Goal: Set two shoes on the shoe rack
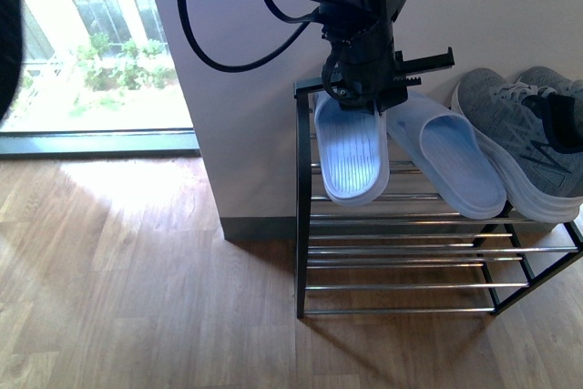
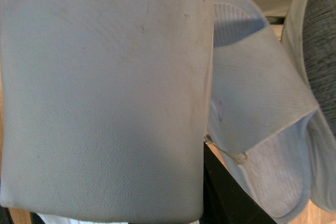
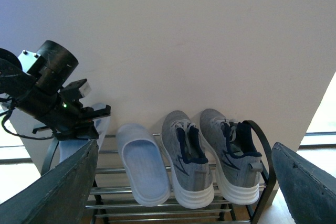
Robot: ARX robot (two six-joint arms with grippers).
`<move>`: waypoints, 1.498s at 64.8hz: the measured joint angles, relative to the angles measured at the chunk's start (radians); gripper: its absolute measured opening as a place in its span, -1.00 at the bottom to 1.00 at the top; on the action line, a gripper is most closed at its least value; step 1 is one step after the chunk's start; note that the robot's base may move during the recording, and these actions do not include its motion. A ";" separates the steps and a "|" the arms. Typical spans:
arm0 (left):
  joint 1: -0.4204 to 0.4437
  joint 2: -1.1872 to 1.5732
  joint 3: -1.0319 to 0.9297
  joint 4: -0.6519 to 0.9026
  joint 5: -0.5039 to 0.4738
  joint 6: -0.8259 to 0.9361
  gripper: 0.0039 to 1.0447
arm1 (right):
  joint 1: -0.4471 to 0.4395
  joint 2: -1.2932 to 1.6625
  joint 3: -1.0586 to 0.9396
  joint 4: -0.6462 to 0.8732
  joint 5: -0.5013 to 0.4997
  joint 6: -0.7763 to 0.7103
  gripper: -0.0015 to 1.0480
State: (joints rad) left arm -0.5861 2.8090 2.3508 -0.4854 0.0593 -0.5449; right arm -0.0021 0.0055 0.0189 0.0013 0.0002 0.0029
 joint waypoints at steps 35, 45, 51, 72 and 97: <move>0.000 -0.005 -0.050 0.053 -0.042 -0.002 -0.08 | 0.000 0.000 0.000 0.000 0.000 0.000 0.82; 0.000 -0.166 -0.236 0.169 -0.093 -0.021 0.40 | 0.000 0.000 0.000 0.000 0.000 0.000 0.82; 0.000 -0.289 -0.368 0.256 -0.127 -0.038 0.67 | 0.000 0.000 0.000 0.000 0.000 0.000 0.82; 0.051 -0.809 -0.974 0.511 -0.383 -0.010 0.83 | 0.000 0.000 0.000 0.000 0.000 0.000 0.82; 0.193 -1.510 -1.569 0.472 -0.627 0.113 0.83 | 0.000 0.000 0.000 0.000 0.000 0.000 0.82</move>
State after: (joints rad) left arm -0.3935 1.2987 0.7822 -0.0139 -0.5674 -0.4316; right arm -0.0021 0.0055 0.0189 0.0013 0.0002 0.0029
